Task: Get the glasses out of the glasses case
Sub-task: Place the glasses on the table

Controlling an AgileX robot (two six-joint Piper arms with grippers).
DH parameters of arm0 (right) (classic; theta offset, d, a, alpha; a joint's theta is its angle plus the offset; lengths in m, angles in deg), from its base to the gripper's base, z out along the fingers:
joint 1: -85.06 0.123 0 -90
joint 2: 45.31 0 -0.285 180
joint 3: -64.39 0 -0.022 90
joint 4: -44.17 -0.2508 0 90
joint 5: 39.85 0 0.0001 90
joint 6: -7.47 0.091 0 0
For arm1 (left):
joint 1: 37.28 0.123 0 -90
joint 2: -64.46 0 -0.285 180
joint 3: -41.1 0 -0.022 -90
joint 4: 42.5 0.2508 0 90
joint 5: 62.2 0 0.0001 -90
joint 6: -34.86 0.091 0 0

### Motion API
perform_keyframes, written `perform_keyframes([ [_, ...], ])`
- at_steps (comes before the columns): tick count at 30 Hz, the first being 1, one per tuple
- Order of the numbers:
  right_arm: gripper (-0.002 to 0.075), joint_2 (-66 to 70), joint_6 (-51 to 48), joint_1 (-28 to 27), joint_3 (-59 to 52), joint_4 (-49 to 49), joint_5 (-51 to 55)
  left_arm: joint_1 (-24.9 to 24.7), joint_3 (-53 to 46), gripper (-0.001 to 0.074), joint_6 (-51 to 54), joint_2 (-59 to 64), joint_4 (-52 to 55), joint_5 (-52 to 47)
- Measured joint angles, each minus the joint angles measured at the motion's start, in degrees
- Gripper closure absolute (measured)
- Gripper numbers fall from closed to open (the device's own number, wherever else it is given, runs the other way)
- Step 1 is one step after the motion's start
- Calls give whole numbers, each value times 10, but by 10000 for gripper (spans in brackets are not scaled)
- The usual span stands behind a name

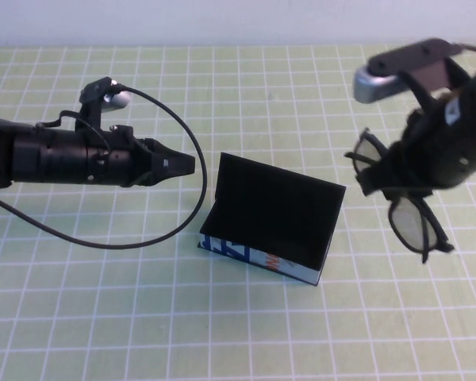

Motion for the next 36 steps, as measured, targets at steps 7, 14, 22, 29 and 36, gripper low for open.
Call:
perform_keyframes([
  [7,705,-27,39,-48,-163,-65,-93,0,0,739,-9,-1,1,-7],
  [14,705,30,43,-49,-195,-108,-185,0,0,739,-25,-2,24,-12],
  [22,699,100,43,-49,-195,-114,-207,0,0,739,-32,-2,41,-29],
  [29,543,104,44,-49,-195,-113,-212,0,0,739,-35,-2,45,-30],
  [36,447,85,44,-50,-195,-111,-181,0,0,739,-50,-10,45,-33],
])
